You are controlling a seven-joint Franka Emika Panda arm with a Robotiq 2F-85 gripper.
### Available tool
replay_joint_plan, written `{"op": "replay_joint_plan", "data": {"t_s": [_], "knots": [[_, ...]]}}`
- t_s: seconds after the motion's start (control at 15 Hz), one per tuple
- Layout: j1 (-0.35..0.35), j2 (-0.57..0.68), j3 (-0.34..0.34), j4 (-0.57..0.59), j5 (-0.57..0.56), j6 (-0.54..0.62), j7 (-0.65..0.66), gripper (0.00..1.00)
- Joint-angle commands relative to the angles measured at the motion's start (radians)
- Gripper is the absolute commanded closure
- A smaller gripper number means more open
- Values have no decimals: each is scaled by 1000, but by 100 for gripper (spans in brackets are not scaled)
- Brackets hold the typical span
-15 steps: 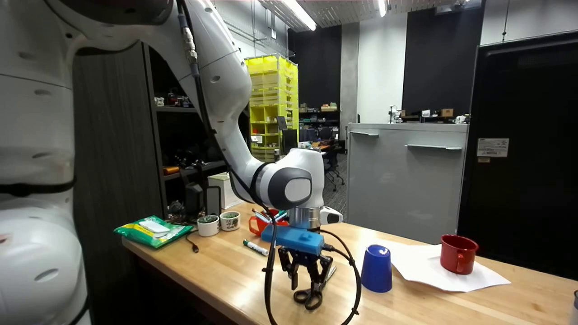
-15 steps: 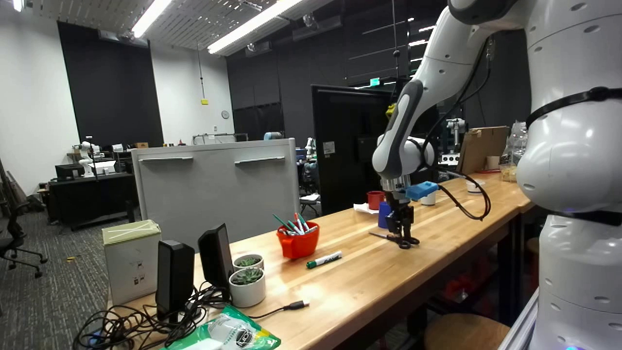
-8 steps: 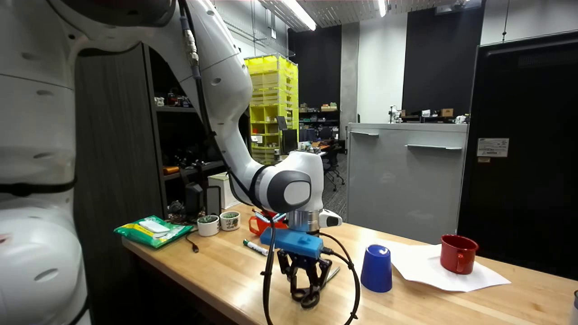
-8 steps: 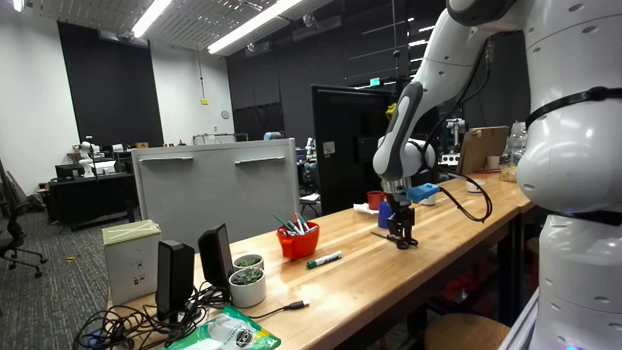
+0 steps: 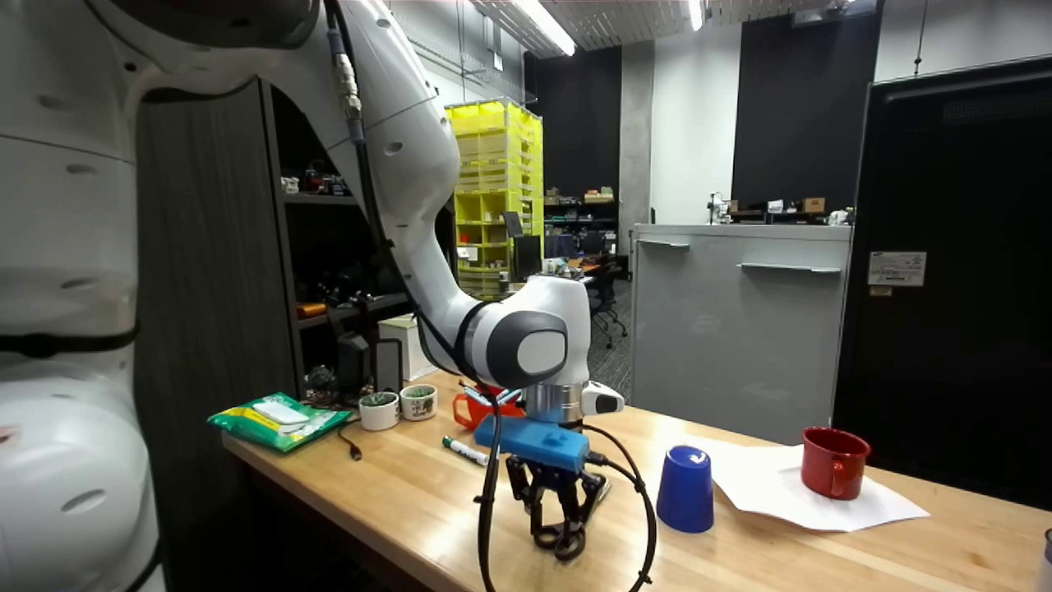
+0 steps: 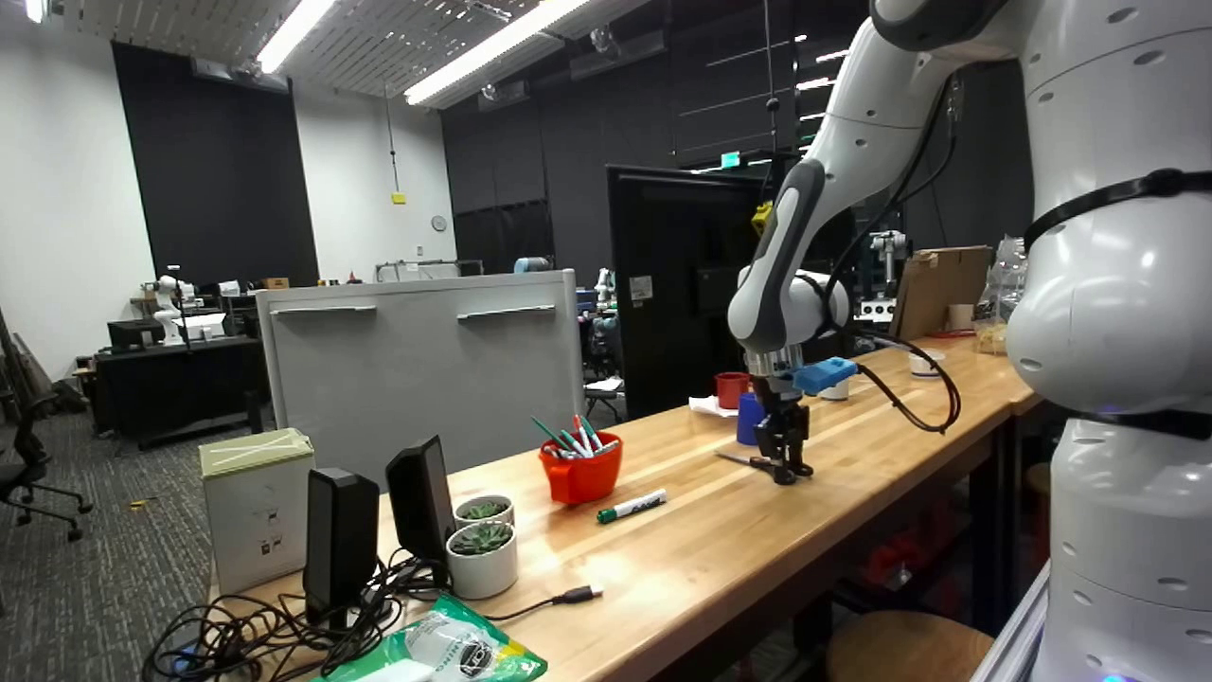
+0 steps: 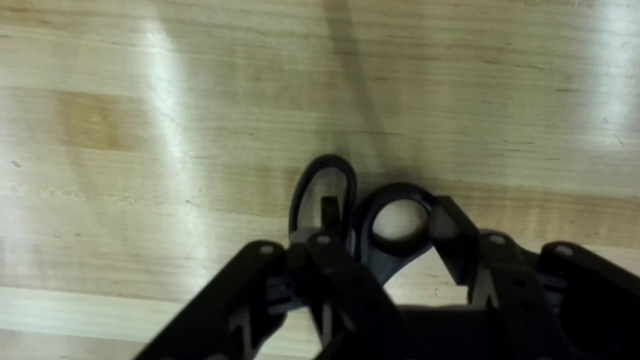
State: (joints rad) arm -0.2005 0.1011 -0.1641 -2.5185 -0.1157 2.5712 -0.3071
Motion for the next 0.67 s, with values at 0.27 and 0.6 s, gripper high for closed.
{"op": "replay_joint_plan", "data": {"t_s": [0.27, 0.6], "knots": [[-5, 3, 3, -13, 44, 25, -34, 53], [-7, 4, 7, -11, 83, 27, -70, 52]]}}
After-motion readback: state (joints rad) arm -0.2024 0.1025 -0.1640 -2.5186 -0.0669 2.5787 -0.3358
